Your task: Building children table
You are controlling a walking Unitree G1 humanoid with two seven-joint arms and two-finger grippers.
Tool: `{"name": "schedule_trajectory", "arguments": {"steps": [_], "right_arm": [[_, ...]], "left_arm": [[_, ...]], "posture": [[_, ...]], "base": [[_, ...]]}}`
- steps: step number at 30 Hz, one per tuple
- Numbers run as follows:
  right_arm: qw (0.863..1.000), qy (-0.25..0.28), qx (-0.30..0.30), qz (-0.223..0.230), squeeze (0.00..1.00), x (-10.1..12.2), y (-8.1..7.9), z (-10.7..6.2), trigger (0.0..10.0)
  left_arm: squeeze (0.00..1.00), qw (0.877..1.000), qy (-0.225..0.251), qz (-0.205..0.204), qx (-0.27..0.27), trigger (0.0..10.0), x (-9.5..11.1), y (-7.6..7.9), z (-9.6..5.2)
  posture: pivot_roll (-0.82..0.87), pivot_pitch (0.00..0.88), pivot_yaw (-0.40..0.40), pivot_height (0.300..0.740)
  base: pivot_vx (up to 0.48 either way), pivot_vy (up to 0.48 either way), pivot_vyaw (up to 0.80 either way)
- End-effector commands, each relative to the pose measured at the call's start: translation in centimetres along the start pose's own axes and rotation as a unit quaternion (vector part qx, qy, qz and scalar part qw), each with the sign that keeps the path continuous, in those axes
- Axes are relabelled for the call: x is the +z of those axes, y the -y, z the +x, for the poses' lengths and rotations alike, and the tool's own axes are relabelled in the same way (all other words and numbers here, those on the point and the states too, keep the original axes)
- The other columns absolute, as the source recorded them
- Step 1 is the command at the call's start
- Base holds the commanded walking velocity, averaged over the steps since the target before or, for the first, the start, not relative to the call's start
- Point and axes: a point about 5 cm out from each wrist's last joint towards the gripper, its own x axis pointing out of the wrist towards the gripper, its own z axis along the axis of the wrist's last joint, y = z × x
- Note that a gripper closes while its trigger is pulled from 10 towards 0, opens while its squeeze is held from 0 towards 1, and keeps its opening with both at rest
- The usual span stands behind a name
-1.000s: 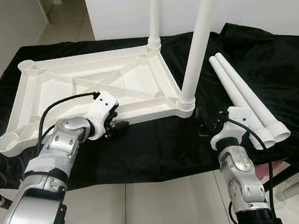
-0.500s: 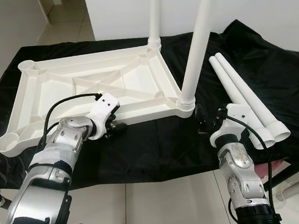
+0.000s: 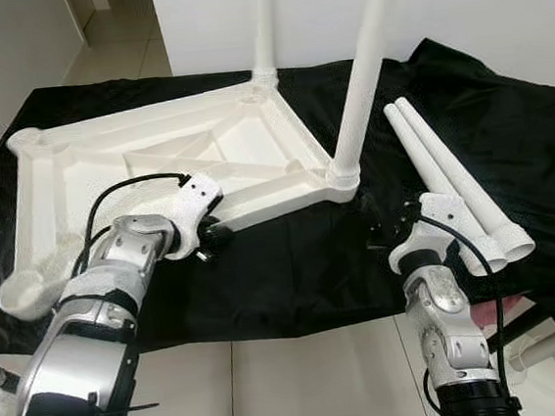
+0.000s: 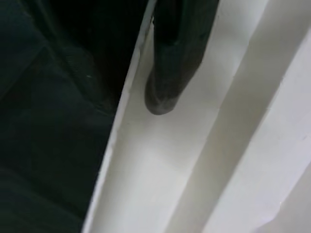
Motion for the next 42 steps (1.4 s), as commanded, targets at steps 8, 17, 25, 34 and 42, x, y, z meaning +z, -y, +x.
{"name": "schedule_trajectory", "arguments": {"steps": [8, 17, 25, 34, 42], "right_arm": [[1.0, -0.001, -0.005, -0.002, 0.0, -0.3, 0.1, -0.3, 10.0], [1.0, -0.002, -0.008, -0.001, 0.0, -0.3, 0.1, -0.3, 10.0], [1.0, -0.002, -0.007, -0.001, 0.0, -0.3, 0.1, -0.1, 10.0], [1.0, -0.005, -0.002, 0.002, 0.0, -0.4, -0.1, -0.1, 10.0], [1.0, -0.008, 0.008, 0.002, 0.0, -0.6, -0.5, 0.2, 10.0]], "left_arm": [[0.0, 0.992, 0.014, -0.01, 0.122, 1.6, 0.3, -1.2, -0.2], [1.0, 0.994, 0.085, -0.028, 0.066, 10.0, 1.6, 0.6, 0.4], [0.0, 0.986, 0.162, -0.024, 0.007, 10.0, 3.6, 1.4, -0.8], [0.0, 0.98, 0.189, 0.008, 0.06, 10.0, 3.6, -0.8, -3.5], [0.0, 0.979, 0.148, 0.018, 0.135, 10.0, 1.4, -3.7, -6.1]], "posture": [[-0.05, 0.054, 0.03, 0.74], [-0.04, 0.071, 0.024, 0.74], [-0.03, 0.073, 0.022, 0.74], [-0.03, 0.073, 0.022, 0.74], [-0.01, 0.071, 0.009, 0.74]], "base": [[0.0, 0.0, 0.0], [0.0, 0.0, 0.0], [0.0, 0.0, 0.0], [0.0, 0.0, 0.0], [0.0, 0.0, 0.0]]}}
